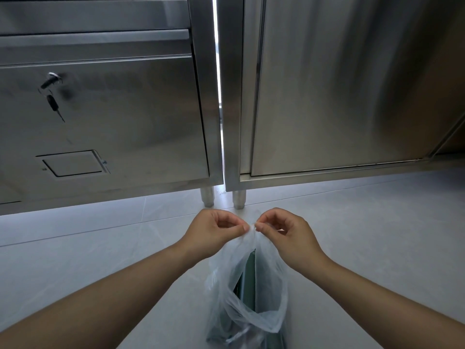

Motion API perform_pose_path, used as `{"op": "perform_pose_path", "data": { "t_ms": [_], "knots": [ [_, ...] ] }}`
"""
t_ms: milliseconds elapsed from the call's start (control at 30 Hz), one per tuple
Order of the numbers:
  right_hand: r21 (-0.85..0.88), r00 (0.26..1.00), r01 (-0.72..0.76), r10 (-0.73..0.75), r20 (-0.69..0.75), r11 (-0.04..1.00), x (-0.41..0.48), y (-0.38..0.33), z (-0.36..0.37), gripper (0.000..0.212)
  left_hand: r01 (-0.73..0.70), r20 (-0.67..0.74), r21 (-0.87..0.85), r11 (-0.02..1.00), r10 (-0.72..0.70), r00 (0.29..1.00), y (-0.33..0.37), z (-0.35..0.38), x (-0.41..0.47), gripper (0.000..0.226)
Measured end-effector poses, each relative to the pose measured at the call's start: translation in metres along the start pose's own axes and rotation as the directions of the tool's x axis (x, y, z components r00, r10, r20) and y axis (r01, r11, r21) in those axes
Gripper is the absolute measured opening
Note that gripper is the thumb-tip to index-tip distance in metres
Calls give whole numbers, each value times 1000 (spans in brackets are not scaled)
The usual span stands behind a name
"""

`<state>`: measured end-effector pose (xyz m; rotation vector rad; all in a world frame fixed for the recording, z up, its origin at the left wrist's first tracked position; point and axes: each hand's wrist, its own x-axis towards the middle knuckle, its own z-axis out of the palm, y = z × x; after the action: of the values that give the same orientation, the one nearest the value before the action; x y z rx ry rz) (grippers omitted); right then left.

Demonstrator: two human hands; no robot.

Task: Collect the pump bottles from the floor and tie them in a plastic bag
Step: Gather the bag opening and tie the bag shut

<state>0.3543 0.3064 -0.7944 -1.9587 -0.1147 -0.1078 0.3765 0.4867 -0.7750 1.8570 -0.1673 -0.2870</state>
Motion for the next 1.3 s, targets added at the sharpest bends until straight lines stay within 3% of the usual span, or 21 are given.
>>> {"op": "perform_pose_path", "data": {
  "t_ms": [367, 700, 900, 1133, 1300],
  "knots": [
    [177, 981, -196, 194, 26, 965, -9, 13, 3, 10, 124, 17, -4, 992, -124, 992, -14, -3, 2, 5],
    [222, 933, -351, 359, 5, 910, -13, 28, -13, 10, 175, -17, 12, 985, -175, 984, -20, -15, 1, 8],
    [162, 950, -311, 313, 12, 936, -16, 27, -10, 8, 148, 62, -20, 989, -147, 987, -26, -9, 3, 3],
    [86, 960, -278, 273, 60, 957, -14, 22, -6, 18, 213, 116, -43, 976, -207, 971, -20, 1, 3, 25],
    [64, 964, -262, 258, 59, 963, -15, 19, -4, 21, 145, 142, 16, 989, -146, 979, -21, 1, 0, 17]
  ]
}}
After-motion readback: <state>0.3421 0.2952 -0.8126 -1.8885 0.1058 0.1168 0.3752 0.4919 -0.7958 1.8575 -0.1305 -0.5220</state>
